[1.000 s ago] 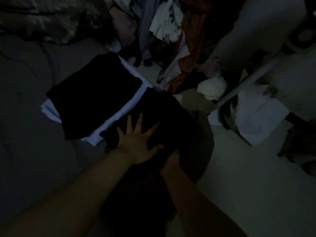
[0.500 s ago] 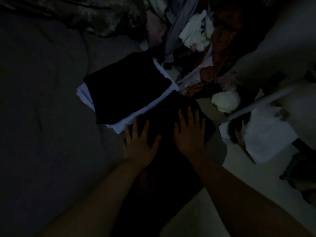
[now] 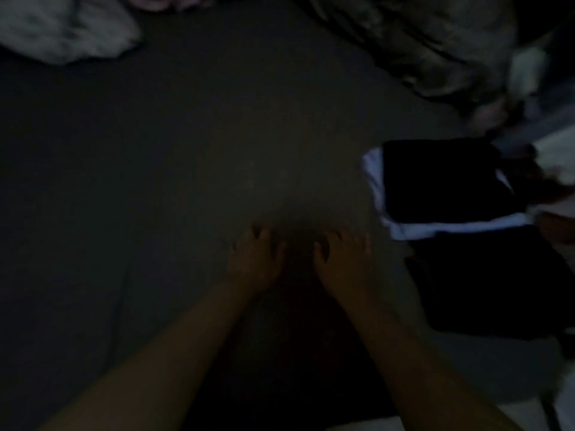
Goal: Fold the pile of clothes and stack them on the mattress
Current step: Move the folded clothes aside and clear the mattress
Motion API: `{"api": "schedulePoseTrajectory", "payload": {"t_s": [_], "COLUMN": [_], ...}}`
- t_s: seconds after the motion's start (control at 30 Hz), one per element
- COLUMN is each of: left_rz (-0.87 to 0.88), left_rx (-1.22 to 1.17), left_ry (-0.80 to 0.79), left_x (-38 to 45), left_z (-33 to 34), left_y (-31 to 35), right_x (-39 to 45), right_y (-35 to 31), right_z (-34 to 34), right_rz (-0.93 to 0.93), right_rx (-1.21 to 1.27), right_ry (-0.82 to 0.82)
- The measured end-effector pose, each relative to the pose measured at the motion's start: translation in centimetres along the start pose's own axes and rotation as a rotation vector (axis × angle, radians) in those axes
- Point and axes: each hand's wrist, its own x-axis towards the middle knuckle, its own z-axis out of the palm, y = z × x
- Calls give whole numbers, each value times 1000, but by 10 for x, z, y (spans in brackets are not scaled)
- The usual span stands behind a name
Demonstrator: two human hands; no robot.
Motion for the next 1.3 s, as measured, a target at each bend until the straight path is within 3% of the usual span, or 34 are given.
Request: {"api": "schedulePoseTrajectory", "payload": {"t_s": [0.2, 0.37, 0.5, 0.63, 0.8, 0.97, 1.1, 1.2, 1.3], "left_rz": [-68, -305, -422, -476, -470, -442, -403, -249, -253], "left_rx": [-231, -234, -235, -313, -334, -186, -65, 190, 236], "left_ry": [31, 182, 241, 273, 299, 374, 443, 267, 92], "left_x": [-79, -142, -190, -213, -220, -216, -185, -128, -80], "left_z": [-100, -189, -245, -276, -281, -293, -331, -357, -370], "left_y": [-226, -433, -539, -577, -594, -635, -696, -728, -742], "right_x": [-19, -36, -61, -79, -85, -87, -72, -56, -51], "right_y": [-207, -385, -508, -591, -645, -684, -722, -741, -756], "right_z": [72, 145, 194, 208, 215, 239, 280, 324, 361], "right_rz": [-29, 56, 163, 118, 125, 175, 324, 521, 570], "right_rx": [456, 706, 897, 915, 871, 945, 1056, 1149, 1021], "right_ry": [-436, -528, -719, -830, -937, -961, -941, -805, -615]}}
